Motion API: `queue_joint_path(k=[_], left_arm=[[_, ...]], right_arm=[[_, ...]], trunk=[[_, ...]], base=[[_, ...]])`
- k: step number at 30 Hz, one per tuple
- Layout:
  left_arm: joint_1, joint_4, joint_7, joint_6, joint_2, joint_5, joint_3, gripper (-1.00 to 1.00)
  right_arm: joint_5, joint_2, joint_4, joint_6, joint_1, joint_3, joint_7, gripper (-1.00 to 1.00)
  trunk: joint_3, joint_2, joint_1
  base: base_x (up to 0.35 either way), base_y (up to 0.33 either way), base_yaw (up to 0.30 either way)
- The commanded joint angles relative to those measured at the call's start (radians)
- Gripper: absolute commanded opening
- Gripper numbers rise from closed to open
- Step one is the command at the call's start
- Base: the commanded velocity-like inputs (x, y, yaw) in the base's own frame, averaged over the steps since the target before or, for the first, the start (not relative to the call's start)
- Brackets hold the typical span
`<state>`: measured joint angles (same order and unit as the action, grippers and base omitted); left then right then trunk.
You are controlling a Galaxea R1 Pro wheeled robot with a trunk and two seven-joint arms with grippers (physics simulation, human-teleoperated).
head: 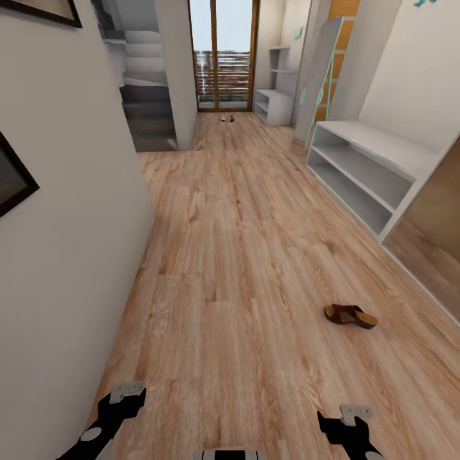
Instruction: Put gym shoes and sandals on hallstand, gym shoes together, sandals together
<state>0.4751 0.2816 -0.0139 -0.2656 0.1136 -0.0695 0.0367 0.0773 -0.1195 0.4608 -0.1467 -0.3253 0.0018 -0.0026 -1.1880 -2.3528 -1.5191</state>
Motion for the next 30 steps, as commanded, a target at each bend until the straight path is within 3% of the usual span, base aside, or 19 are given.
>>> queue_joint_path(k=[1, 10, 30], left_arm=[[0.000, -0.001, -0.001, -0.003, 0.000, -0.008, 0.000, 1.00], [0.000, -0.002, -0.001, -0.003, 0.000, -0.009, 0.000, 1.00], [0.000, -0.002, -0.001, -0.004, 0.000, -0.010, 0.000, 1.00]], right_arm=[[0.008, 0.000, -0.002, -0.004, -0.001, 0.001, 0.000, 1.00], [0.008, 0.000, -0.004, -0.004, -0.001, 0.001, 0.000, 1.00], [0.007, 0.000, -0.005, -0.004, 0.000, 0.001, 0.000, 1.00]], trunk=[[-0.001, 0.000, 0.000], [0.002, 0.000, 0.000], [0.032, 0.000, 0.000]], base=[[0.337, 0.000, 0.000], [0.337, 0.000, 0.000], [0.337, 0.000, 0.000]])
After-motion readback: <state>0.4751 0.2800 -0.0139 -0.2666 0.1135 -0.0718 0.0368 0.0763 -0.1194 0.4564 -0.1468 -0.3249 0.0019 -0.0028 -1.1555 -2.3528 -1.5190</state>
